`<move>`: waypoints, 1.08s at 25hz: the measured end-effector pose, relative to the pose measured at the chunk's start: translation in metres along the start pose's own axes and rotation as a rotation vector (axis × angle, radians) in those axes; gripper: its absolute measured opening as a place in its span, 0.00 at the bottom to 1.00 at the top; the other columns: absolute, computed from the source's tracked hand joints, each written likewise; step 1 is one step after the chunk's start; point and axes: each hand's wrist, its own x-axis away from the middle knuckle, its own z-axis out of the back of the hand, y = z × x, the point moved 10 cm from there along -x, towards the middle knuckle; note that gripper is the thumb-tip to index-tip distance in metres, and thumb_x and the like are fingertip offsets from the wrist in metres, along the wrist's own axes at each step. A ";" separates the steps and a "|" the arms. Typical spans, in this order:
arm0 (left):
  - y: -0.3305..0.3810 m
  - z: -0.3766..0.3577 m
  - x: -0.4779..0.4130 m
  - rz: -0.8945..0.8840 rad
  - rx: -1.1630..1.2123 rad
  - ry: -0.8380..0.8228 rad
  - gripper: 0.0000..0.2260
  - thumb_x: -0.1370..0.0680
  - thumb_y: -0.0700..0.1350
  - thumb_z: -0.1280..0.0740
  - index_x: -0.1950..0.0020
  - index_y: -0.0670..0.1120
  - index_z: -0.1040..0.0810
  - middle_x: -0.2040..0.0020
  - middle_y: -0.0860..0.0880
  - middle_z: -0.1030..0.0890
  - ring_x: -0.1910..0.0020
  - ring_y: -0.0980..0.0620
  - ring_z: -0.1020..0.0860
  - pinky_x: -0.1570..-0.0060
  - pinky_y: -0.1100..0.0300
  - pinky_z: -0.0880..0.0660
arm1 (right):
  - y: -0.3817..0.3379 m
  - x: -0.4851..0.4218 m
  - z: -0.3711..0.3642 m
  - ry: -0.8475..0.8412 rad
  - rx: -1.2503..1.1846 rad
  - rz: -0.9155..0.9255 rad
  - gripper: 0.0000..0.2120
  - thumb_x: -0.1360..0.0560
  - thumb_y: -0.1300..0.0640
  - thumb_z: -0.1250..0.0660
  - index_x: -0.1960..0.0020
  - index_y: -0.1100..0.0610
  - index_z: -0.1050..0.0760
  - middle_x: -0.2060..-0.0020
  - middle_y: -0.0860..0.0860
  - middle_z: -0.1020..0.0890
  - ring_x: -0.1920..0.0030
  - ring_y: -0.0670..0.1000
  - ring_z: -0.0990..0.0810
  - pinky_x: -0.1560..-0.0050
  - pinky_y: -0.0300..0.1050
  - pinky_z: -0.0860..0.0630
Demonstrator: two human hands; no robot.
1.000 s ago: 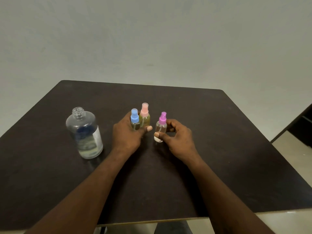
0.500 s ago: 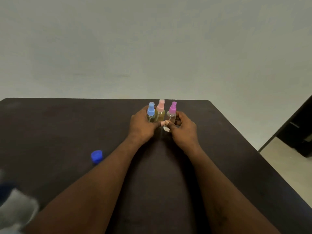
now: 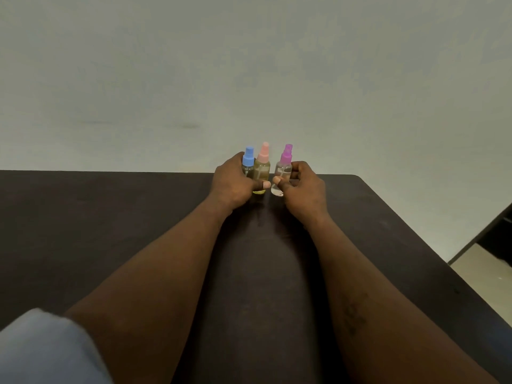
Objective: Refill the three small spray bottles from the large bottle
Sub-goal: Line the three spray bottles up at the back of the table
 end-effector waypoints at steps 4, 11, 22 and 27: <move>-0.002 -0.008 -0.022 -0.025 0.002 -0.043 0.22 0.31 0.49 0.16 0.41 0.49 0.19 0.47 0.52 0.15 0.47 0.49 0.17 0.45 0.56 0.22 | 0.002 -0.017 -0.007 -0.008 0.125 0.004 0.15 0.21 0.49 0.27 0.36 0.45 0.24 0.46 0.41 0.15 0.45 0.46 0.16 0.41 0.53 0.18; -0.004 -0.012 -0.038 -0.049 -0.013 -0.016 0.22 0.33 0.50 0.15 0.42 0.50 0.18 0.49 0.54 0.15 0.49 0.52 0.17 0.45 0.56 0.21 | 0.003 -0.026 -0.012 -0.017 0.243 0.007 0.16 0.18 0.46 0.31 0.31 0.46 0.26 0.41 0.43 0.16 0.42 0.49 0.17 0.45 0.49 0.22; -0.006 -0.009 -0.040 -0.050 -0.065 0.048 0.21 0.32 0.51 0.16 0.43 0.51 0.18 0.49 0.55 0.15 0.50 0.52 0.17 0.45 0.55 0.20 | 0.002 -0.026 -0.011 0.029 0.246 0.016 0.17 0.21 0.40 0.30 0.36 0.47 0.23 0.45 0.43 0.14 0.45 0.47 0.16 0.45 0.52 0.18; -0.007 -0.009 -0.040 -0.028 -0.022 0.050 0.23 0.34 0.50 0.15 0.43 0.50 0.20 0.49 0.54 0.15 0.50 0.51 0.17 0.44 0.52 0.20 | 0.002 -0.026 -0.010 0.035 0.252 0.017 0.17 0.21 0.40 0.30 0.37 0.47 0.22 0.46 0.43 0.13 0.46 0.47 0.16 0.46 0.51 0.18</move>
